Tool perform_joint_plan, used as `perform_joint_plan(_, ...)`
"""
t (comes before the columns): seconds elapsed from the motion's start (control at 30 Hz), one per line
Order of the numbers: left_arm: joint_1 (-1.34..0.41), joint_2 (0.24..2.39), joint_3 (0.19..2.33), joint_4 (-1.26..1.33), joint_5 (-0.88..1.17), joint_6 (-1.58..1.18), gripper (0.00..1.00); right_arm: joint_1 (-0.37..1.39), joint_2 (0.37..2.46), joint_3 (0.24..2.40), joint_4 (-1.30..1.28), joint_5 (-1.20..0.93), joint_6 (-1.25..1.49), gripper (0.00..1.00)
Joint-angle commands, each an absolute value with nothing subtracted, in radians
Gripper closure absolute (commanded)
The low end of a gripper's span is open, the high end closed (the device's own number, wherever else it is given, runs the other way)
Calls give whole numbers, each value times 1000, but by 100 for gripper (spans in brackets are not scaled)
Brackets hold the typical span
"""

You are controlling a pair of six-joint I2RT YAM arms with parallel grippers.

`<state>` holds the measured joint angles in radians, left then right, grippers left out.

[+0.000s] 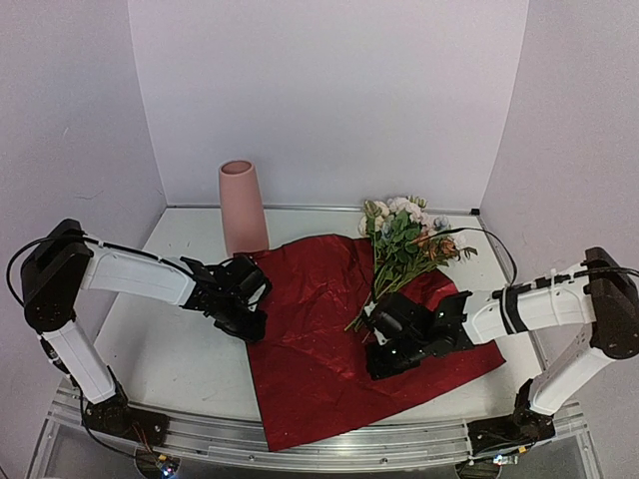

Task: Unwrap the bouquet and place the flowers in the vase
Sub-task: Unfold the wrapping paper at the center of the board.

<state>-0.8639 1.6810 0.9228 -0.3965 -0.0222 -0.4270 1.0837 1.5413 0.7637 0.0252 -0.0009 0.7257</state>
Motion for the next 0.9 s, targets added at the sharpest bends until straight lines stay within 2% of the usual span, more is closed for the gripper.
perform_joint_plan(0.0, -862, 1654, 914, -361, -85, -452, 75, 1054, 1498, 715, -129, 134, 794, 100)
perform_joint_plan(0.23, -862, 1611, 961, -371, -175, -461, 75, 992, 1401, 667, -173, 216, 855, 100)
perform_joint_plan(0.37, -862, 1634, 1073, -365, -200, -406, 75, 912, 1305, 661, -172, 277, 854, 100)
perform_joint_plan(0.87, -850, 2143, 1742, -345, -164, -277, 85, 577, 1427, 878, -78, 246, 618, 100)
